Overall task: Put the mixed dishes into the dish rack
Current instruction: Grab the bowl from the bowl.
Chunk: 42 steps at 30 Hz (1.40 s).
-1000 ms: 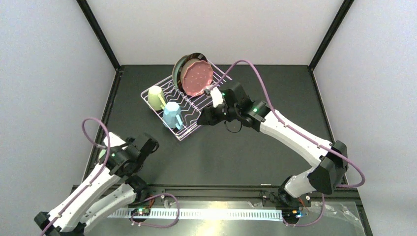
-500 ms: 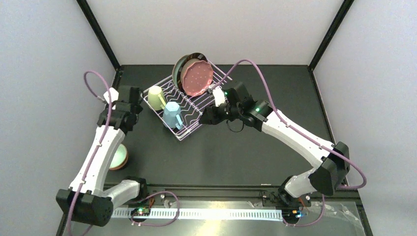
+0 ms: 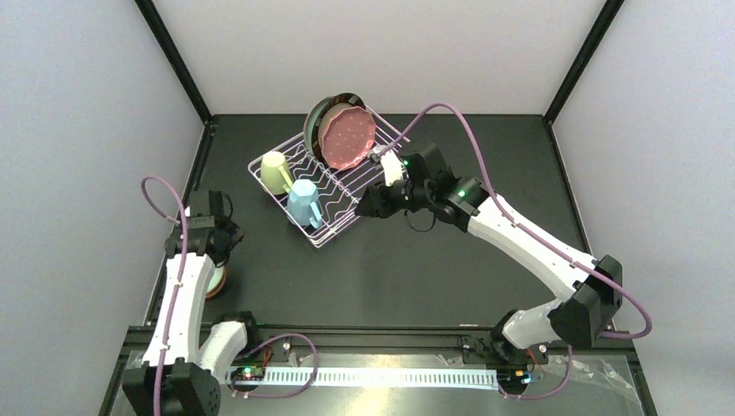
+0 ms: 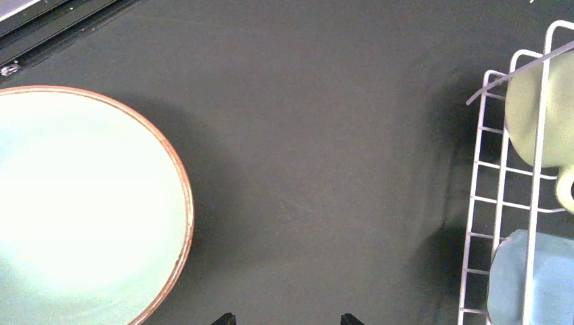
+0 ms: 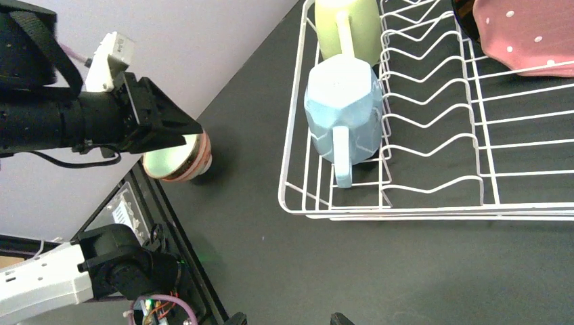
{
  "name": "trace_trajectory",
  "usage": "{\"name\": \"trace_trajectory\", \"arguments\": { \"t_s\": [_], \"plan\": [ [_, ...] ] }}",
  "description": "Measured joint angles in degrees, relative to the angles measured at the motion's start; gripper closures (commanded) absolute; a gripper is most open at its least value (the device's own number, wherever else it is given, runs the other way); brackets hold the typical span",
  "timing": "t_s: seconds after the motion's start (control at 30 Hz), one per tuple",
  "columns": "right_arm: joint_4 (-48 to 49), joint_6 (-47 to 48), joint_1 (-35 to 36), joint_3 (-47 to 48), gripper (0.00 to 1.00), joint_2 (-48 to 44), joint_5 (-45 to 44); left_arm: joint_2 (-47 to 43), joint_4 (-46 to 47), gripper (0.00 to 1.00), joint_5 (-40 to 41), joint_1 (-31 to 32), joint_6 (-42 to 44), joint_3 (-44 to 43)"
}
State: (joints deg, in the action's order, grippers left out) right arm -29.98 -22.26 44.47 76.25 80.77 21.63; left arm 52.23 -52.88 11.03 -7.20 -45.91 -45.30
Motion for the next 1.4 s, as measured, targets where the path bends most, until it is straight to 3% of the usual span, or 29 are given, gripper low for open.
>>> {"name": "trace_trajectory", "arguments": {
  "t_s": [0.63,1.4],
  "plan": [
    [2.82,0.5,-2.56,-7.96,0.3,-4.37,3.21,-1.97,-8.41,0.11,2.97,-5.38,4.13,-0.02],
    [5.2,1.49,-6.82,-9.51,0.3,-4.96,7.54,2.93,-5.33,0.11,4.74,-9.25,6.91,1.97]
  ]
}}
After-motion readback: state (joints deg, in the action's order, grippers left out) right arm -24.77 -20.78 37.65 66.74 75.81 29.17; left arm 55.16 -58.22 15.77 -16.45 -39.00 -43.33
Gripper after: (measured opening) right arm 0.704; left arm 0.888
